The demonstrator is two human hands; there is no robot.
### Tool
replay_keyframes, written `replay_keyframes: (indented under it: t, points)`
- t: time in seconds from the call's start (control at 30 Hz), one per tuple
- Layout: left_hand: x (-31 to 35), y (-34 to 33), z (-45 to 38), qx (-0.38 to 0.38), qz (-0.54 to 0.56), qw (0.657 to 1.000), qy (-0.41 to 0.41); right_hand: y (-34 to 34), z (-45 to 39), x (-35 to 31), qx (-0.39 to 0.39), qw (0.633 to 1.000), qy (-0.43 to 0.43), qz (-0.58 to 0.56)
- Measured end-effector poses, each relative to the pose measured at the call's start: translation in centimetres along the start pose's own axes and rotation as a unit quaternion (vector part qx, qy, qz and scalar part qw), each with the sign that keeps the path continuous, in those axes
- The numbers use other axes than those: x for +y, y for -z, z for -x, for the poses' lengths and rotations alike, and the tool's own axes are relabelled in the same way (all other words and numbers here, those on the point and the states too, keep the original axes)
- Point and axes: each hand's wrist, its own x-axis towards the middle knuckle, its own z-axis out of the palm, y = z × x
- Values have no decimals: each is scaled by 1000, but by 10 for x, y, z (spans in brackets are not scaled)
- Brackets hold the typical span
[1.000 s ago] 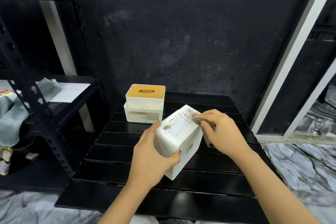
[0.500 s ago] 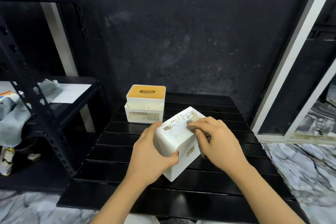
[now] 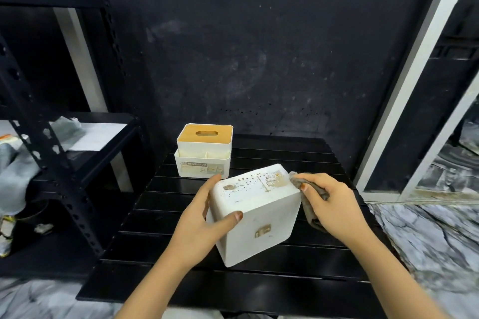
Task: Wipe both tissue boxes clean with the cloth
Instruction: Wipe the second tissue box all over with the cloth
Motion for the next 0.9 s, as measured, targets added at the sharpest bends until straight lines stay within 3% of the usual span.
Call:
replay_keyframes:
  t: [0.17,0.43,0.63,0.8,0.9]
  points:
    - [-1,0,-2,0,40,999,-2,7,11,-2,-8,999,-12,-30]
    - [-1,6,-6,-21,44,999,-1,4,-28,-9,-43,995,-21,86]
    - [2,1,-5,6,44,999,-6,-7,-28,-24,-75,976,74,191]
    - [2,1,-5,-2,54,999,-8,4,-14,-20,-80,987,71,123]
    - [1,3,-5,-14,53,998,-7,2,-25,-23,-76,984,43,153]
